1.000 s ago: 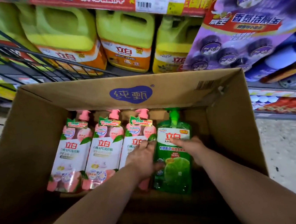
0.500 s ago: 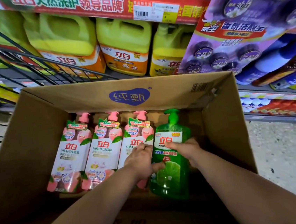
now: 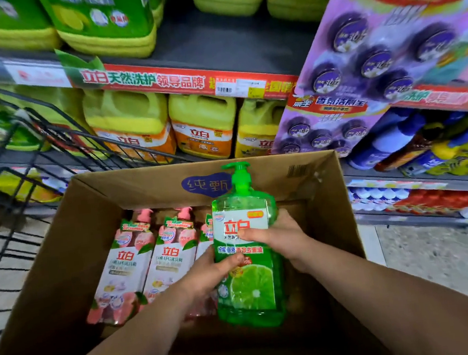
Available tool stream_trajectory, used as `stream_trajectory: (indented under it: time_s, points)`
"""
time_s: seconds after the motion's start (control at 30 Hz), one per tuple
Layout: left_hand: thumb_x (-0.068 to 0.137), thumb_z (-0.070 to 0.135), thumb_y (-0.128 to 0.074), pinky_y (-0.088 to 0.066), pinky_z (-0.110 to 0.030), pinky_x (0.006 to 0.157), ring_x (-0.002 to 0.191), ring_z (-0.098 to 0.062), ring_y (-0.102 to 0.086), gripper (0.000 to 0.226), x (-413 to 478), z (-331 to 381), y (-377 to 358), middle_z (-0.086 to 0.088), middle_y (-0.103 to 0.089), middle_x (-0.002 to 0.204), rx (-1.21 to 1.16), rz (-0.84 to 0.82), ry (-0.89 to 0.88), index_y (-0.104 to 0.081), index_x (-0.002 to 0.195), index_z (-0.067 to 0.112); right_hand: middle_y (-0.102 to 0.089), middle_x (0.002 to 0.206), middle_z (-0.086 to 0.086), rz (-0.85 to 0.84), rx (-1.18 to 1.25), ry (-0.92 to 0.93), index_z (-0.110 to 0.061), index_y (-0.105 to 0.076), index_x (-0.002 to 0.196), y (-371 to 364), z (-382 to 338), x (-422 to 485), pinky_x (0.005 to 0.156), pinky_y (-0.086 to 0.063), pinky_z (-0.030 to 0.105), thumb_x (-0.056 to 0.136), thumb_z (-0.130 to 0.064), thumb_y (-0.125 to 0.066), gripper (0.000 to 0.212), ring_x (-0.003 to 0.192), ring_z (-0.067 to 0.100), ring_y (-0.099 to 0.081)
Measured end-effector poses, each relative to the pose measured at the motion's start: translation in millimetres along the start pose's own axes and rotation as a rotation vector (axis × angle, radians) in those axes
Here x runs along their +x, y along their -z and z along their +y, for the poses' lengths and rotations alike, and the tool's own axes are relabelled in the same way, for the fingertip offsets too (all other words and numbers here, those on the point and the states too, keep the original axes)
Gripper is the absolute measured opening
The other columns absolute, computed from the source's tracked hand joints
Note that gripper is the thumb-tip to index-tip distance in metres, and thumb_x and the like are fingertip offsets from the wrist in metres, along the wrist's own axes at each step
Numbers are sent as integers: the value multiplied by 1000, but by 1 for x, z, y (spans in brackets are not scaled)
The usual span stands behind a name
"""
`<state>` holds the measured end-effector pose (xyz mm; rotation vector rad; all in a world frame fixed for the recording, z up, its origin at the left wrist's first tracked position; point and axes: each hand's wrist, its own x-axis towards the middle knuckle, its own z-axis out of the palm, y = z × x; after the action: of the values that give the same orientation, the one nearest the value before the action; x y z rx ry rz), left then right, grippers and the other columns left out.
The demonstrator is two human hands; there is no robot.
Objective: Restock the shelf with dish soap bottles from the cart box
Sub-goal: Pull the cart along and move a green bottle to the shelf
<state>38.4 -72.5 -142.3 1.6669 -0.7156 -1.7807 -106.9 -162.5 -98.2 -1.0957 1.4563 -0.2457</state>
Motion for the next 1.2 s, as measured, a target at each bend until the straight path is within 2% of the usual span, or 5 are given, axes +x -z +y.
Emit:
stream_trajectory:
  time_s: [0.27, 0.43, 0.6, 1.07, 1.2]
  points:
    - [76, 36, -71, -49, -17, 69, 85, -3, -64, 35, -37, 47, -8, 10, -65, 100, -93, 207, -217, -51, 104, 31, -70, 95, 1, 21, 55, 160, -7, -58, 115, 16, -50, -32, 46, -45, 7, 60, -24, -88, 65, 64, -4, -67]
    - [50, 48, -76, -56, -27, 68, 83, -14, -72, 61, -51, 83, -29, 3, -74, 94, -134, 178, -322, -58, 103, 24, -72, 104, 6, 40, 126, 259, -11, -64, 110, 48, -67, -57, 83, -56, 31, 62, -24, -86, 54, 91, 17, -70]
    - [64, 38, -79, -56, -26, 64, 78, -14, -72, 42, -52, 114, -86, 3, -75, 86, -33, 166, -408, -61, 98, 22, -74, 95, 2, 79, 234, 387, -17, -69, 90, 112, -56, -93, 76, -58, 26, 69, -15, -81, 25, 80, 10, -70]
    - [75, 23, -74, -49, -11, 51, 62, 0, -68, 28, -76, 125, -448, 14, -73, 69, 216, -272, -551, -62, 99, 16, -71, 106, 15, 490, 478, 387, -3, -66, 110, 404, 120, -247, 89, -55, 42, 72, -14, -80, 42, 96, 26, -69]
    - [57, 46, -82, -56, -35, 83, 89, -20, -70, 70, -81, 123, -515, -3, -73, 99, 229, -351, -547, -60, 115, 15, -72, 105, 14, 557, 482, 401, -4, -67, 108, 452, 153, -280, 80, -57, 34, 74, -11, -78, 36, 90, 24, -69]
